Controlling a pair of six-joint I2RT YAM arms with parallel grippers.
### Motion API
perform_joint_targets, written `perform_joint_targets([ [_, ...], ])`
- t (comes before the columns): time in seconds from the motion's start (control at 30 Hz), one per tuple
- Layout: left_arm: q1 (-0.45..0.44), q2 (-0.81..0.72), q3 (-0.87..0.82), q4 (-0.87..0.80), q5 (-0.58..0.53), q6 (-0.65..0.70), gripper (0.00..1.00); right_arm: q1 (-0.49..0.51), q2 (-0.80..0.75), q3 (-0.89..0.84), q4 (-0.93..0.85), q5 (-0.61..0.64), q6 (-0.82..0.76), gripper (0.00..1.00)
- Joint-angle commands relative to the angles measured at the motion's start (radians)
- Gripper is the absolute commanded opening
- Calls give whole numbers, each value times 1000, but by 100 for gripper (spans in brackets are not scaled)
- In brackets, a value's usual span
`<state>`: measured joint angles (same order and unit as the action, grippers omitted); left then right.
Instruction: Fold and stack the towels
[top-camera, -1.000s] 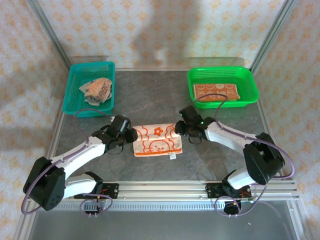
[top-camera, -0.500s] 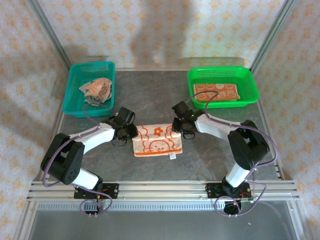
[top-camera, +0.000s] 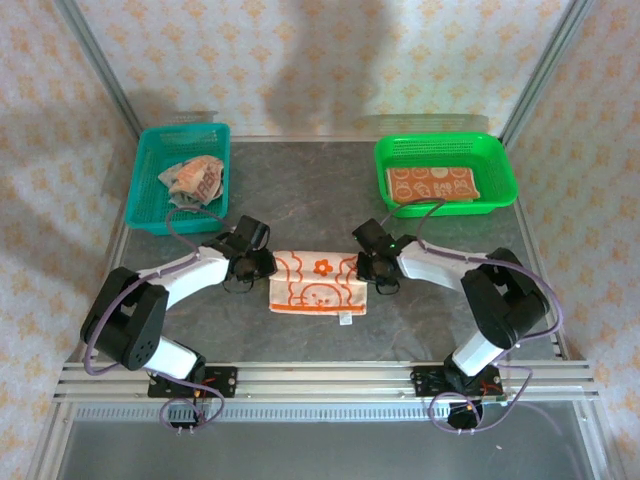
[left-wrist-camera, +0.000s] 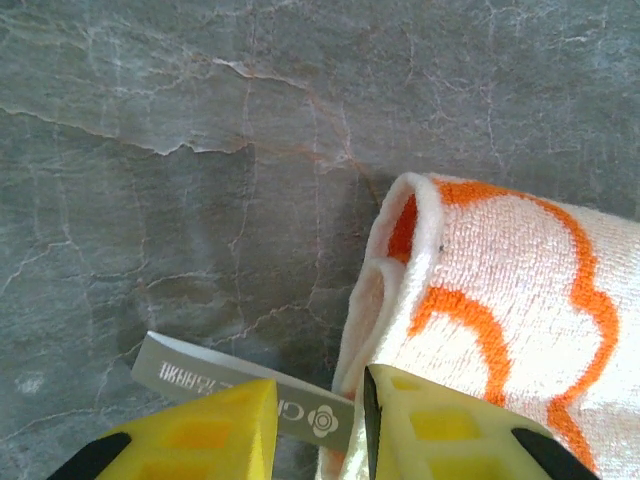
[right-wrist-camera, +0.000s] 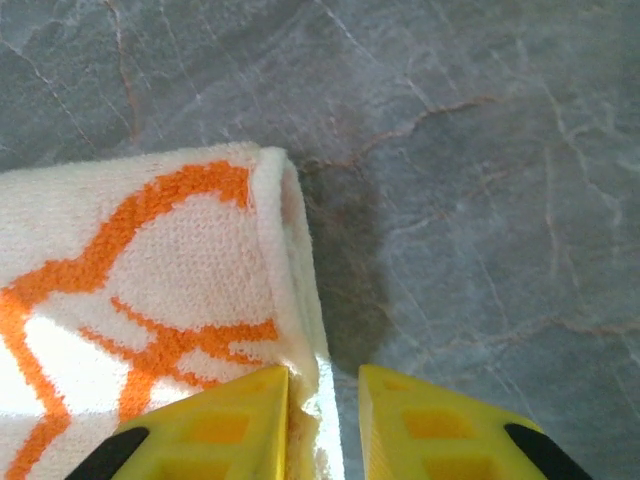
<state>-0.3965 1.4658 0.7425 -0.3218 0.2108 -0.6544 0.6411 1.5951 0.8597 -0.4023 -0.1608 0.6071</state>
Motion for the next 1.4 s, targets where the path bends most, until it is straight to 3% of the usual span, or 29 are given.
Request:
perform_joint_targets([
  [0.0,9,-37,-9,0,17,5,28,8,-54,-4,-11,36,25,26],
  [0.27,9,1,-6,24,39,5,24,6,-10,58,-11,6,32,28],
  [0.6,9,22,-18,56,79,1,24,6,-11,29,3,-4,63,25],
  [0.9,8,7,-34,65,85,-7,24,8,-47,-23,-6,24,120,29],
  [1.13,7,5,-36,66,88,-12,18,7,-50,-27,15,14,123,17],
  [1.27,7,-13,-37,59,91,-16,3,8,-72,-12,-12,37,101,2],
  [1.37,7,-32,-34,39,89,-20,0,8,-90,2,-39,40,88,0],
])
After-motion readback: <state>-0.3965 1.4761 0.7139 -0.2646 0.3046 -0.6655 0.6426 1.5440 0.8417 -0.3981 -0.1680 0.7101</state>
